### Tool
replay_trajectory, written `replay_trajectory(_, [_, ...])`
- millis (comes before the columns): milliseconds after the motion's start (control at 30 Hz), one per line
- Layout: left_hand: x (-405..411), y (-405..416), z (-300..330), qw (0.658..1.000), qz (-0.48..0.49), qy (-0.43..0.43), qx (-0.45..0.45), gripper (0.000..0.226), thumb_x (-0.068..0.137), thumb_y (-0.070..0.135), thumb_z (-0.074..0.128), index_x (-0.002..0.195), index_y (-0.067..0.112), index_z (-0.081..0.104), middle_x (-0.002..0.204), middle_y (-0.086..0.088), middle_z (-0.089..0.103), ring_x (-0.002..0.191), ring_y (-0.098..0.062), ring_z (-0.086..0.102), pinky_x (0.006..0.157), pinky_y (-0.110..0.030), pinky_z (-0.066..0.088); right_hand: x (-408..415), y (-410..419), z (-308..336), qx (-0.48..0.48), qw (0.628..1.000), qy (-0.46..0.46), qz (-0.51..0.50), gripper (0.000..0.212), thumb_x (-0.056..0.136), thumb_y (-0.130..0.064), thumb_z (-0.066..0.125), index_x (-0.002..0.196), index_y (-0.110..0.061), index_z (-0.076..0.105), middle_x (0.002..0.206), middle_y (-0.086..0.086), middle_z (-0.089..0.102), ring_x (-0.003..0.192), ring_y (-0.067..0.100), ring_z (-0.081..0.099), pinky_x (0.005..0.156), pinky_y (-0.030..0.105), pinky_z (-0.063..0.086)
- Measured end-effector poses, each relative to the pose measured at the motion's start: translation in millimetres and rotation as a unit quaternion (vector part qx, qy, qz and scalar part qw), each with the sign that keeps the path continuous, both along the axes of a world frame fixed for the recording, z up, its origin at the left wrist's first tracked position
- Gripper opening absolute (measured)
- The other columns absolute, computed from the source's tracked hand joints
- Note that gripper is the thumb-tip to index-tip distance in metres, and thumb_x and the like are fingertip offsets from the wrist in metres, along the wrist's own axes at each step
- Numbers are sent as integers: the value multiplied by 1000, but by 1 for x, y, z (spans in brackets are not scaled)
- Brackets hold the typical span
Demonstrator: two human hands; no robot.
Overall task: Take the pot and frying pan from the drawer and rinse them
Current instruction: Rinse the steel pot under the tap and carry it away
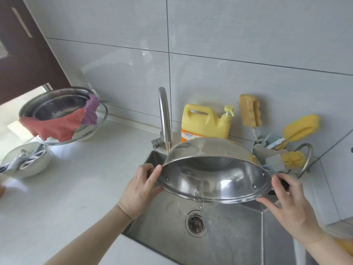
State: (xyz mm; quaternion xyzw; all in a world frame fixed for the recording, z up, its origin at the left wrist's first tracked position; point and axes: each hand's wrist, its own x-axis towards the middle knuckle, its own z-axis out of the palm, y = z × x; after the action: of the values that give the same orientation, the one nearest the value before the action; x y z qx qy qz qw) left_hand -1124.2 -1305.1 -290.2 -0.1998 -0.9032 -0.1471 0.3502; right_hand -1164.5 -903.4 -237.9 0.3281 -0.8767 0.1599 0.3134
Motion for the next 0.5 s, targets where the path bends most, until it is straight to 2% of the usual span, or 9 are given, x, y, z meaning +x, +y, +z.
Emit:
replay_trajectory(33, [0, 1, -1, 1000, -1, 1, 0, 104, 82, 29, 74, 157, 21, 3, 112, -17, 45, 91, -31, 54, 69, -34, 52, 1, 1, 0, 4, 1000, 3, 2, 70, 100, -50, 38, 157, -26, 6, 115, 23, 42, 95, 28, 50, 87, 30, 49])
replay_trajectory(100, [2, 2, -3, 1000, -4, 2, -6, 93, 88, 32, 67, 156, 18, 6, 113, -16, 45, 96, -30, 52, 79, -32, 48, 2, 1, -5, 22, 1000, -16, -4, 70, 99, -53, 36, 157, -25, 7, 115, 22, 43, 95, 26, 50, 82, 34, 55])
replay_trajectory(167, [7, 1, -11, 1000, -3, -10, -12, 74, 98, 38, 55, 153, 15, 13, 114, -16, 46, 95, -28, 51, 80, -31, 47, 3, 0, -17, 39, 998, -56, -5, 71, 98, -57, 34, 156, -27, 9, 116, 18, 44, 95, 23, 51, 71, 45, 59])
replay_trajectory(233, [16, -4, -23, 999, 0, -42, -3, 75, 98, 41, 52, 155, 15, 11, 114, -14, 46, 94, -26, 52, 78, -30, 48, 4, -4, -31, 46, 994, -103, 10, 71, 97, -59, 34, 156, -29, 10, 117, 15, 45, 99, 20, 52, 70, 44, 60])
replay_trajectory(300, [25, -15, -36, 996, 2, -94, 2, 98, 86, 36, 71, 157, 16, 6, 113, -11, 46, 93, -24, 52, 78, -29, 48, 5, -14, -44, 46, 986, -157, 16, 82, 91, -55, 51, 157, -30, 9, 117, 12, 46, 101, 16, 51, 71, 37, 59])
replay_trajectory(367, [33, -27, -44, 989, 17, -144, 3, 115, 73, 34, 81, 157, 16, 5, 112, -8, 46, 91, -21, 50, 76, -28, 50, 3, -28, -53, 40, 969, -243, 19, 120, 66, -37, 88, 157, -33, 8, 117, 9, 45, 98, 13, 50, 66, 28, 57])
replay_trajectory(400, [36, -33, -48, 987, 28, -159, 8, 113, 73, 36, 79, 157, 16, 5, 112, -7, 45, 91, -19, 50, 71, -27, 52, 1, -34, -59, 42, 962, -269, 19, 136, 52, -29, 96, 156, -34, 8, 116, 7, 45, 97, 12, 50, 64, 25, 55])
replay_trajectory(433, [39, -40, -50, 984, 37, -172, 17, 112, 73, 37, 76, 157, 18, 5, 112, -5, 45, 91, -17, 49, 66, -27, 55, -3, -41, -65, 43, 961, -273, 25, 143, 45, -25, 98, 156, -34, 8, 116, 6, 44, 96, 11, 49, 66, 22, 52])
replay_trajectory(500, [42, -52, -51, 980, 52, -188, 29, 109, 74, 42, 72, 157, 20, 6, 113, -3, 45, 92, -16, 49, 59, -29, 57, -12, -55, -72, 46, 964, -257, 50, 144, 44, -23, 99, 155, -35, 8, 115, 4, 44, 96, 9, 49, 75, 20, 47])
